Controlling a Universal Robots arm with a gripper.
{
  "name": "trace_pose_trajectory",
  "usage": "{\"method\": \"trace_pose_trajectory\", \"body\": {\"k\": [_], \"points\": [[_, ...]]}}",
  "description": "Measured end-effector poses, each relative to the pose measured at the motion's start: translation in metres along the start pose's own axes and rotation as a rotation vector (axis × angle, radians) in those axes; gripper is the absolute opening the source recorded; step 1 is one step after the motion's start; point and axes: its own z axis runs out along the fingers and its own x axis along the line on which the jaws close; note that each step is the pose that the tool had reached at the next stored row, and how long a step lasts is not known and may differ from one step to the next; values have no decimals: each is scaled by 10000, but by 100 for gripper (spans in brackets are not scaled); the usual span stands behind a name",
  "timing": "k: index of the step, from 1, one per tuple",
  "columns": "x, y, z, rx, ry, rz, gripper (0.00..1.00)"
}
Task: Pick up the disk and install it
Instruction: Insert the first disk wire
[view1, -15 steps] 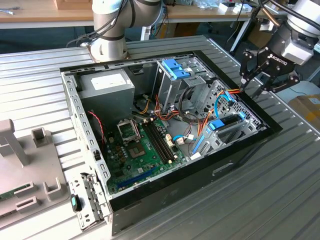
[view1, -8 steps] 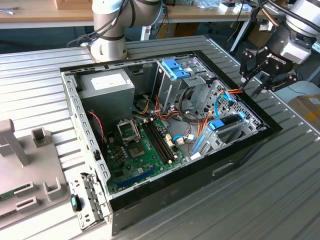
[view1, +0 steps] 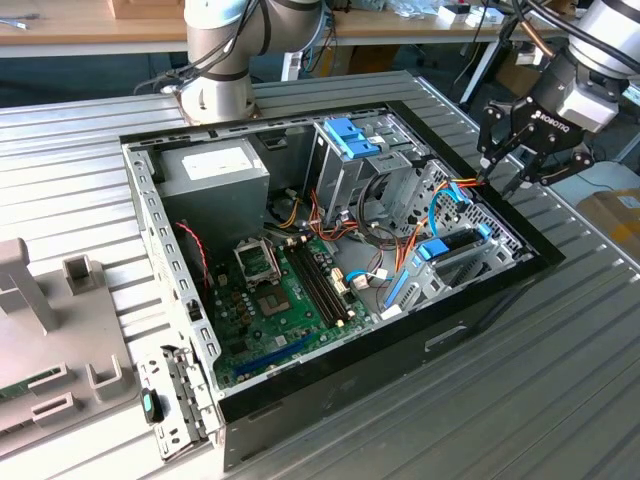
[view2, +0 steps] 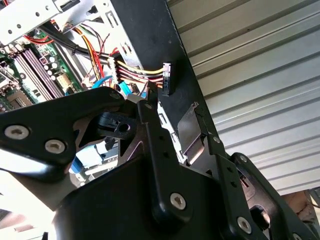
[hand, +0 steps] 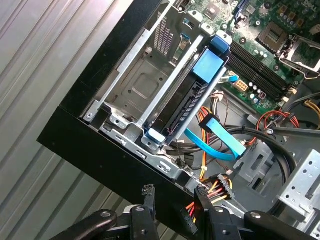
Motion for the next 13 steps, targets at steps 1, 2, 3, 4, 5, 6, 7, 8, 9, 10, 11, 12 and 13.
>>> {"method": "trace_pose_trajectory", "body": {"k": [1, 2, 3, 4, 5, 6, 7, 8, 9, 10, 11, 12, 13], "points": [[0, 0, 1, 0, 0, -1, 44], [0, 0, 2, 0, 0, 0, 35], [0, 0, 3, 0, 0, 0, 35], [0, 0, 3, 0, 0, 0, 35], [0, 0, 4, 0, 0, 0, 35], [0, 0, 4, 1, 0, -1, 35], [0, 0, 4, 1, 0, -2, 35], [-1, 3, 6, 2, -3, -8, 35], [-7, 8, 6, 3, -6, -13, 35], [-13, 11, 6, 3, -6, -16, 35], [-37, -2, 8, 3, -7, -22, 35], [-66, -22, 9, 1, -4, -27, 35], [-76, -29, 12, 2, -5, -29, 35]]}}
